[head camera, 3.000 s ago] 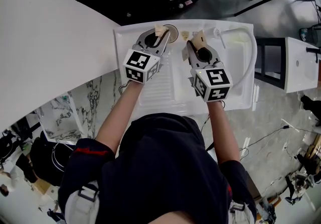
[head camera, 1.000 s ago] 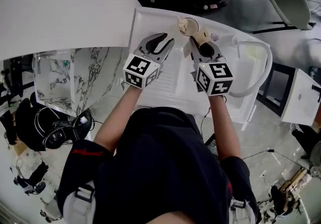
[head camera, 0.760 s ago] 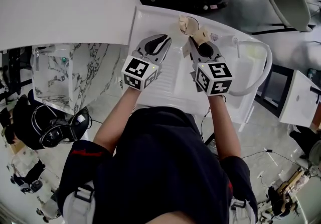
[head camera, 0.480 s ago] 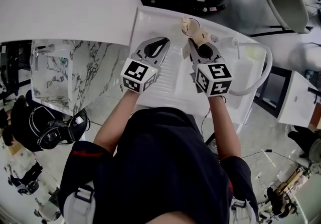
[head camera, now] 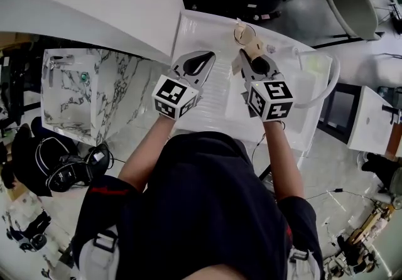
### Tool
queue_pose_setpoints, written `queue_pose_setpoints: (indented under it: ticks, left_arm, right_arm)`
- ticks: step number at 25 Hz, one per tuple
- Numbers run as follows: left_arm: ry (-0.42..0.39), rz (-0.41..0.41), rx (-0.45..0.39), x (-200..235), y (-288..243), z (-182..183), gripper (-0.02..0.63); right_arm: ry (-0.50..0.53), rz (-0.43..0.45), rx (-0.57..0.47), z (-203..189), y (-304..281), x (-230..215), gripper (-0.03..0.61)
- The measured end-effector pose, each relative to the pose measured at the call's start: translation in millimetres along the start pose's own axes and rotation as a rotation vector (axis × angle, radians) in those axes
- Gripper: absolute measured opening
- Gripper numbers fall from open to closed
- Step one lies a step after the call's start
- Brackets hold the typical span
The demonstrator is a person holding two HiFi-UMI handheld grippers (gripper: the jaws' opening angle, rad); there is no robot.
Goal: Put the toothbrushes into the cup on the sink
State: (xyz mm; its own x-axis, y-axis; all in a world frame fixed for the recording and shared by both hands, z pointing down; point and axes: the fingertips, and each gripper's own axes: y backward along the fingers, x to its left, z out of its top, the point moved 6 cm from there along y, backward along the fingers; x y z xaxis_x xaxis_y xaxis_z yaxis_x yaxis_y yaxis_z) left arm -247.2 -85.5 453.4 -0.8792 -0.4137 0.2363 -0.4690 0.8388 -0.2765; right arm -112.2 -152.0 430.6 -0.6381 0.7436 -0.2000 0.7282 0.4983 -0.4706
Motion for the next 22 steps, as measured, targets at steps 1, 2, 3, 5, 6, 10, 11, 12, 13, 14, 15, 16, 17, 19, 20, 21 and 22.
queue_pose_setpoints:
  ticks: [1, 2, 3, 5, 6, 10, 11, 12, 13, 14, 15, 16, 17, 19, 20, 21, 22]
  left_arm:
    - [-0.002, -0.007, -0.003, -2, 3, 2, 0.018]
    - [-0.005, -0.014, -0.006, -4, 7, 2, 0.018]
    - [-0.007, -0.022, -0.008, -5, 10, 3, 0.018]
    - [-0.010, -0.035, -0.011, -8, 17, 2, 0.018]
    - [-0.013, -0.041, -0.013, -10, 19, 2, 0.018]
    - [-0.026, -0.078, -0.042, -20, 29, 9, 0.018]
    - [-0.030, -0.085, -0.053, -23, 33, 12, 0.018]
    - [-0.036, -0.090, -0.061, -26, 36, 14, 0.018]
    - [-0.042, -0.094, -0.068, -28, 38, 16, 0.018]
    - [-0.047, -0.097, -0.073, -29, 39, 18, 0.018]
    - [-0.049, -0.099, -0.079, -31, 41, 20, 0.018]
    - [-0.049, -0.102, -0.084, -32, 43, 21, 0.018]
    - [-0.049, -0.103, -0.088, -34, 45, 21, 0.018]
    - [-0.054, -0.105, -0.092, -36, 48, 22, 0.018]
    - [-0.058, -0.106, -0.091, -38, 49, 23, 0.018]
    - [-0.062, -0.107, -0.091, -40, 50, 23, 0.018]
    - [-0.066, -0.109, -0.092, -41, 51, 24, 0.018]
  right_arm:
    - [0.001, -0.006, -0.005, 1, 3, 3, 0.061]
    - [0.002, -0.011, -0.010, 2, 5, 6, 0.061]
    - [0.003, -0.016, -0.014, 1, 8, 10, 0.061]
    - [0.003, -0.026, -0.019, 0, 12, 16, 0.060]
    - [0.002, -0.030, -0.021, -1, 14, 19, 0.060]
    - [0.004, -0.053, -0.035, -4, 27, 28, 0.061]
    - [0.004, -0.059, -0.038, -6, 30, 30, 0.061]
    - [0.002, -0.063, -0.040, -7, 33, 32, 0.060]
    - [0.000, -0.067, -0.043, -7, 36, 34, 0.061]
    - [0.000, -0.070, -0.045, -8, 38, 35, 0.061]
    - [0.004, -0.072, -0.046, -8, 41, 38, 0.061]
    - [0.010, -0.073, -0.046, -8, 43, 41, 0.061]
    - [0.015, -0.073, -0.045, -9, 45, 43, 0.061]
    - [0.019, -0.074, -0.047, -10, 49, 47, 0.061]
    - [0.020, -0.075, -0.048, -10, 51, 47, 0.061]
    - [0.022, -0.076, -0.049, -11, 53, 48, 0.061]
    - [0.025, -0.077, -0.049, -11, 54, 49, 0.061]
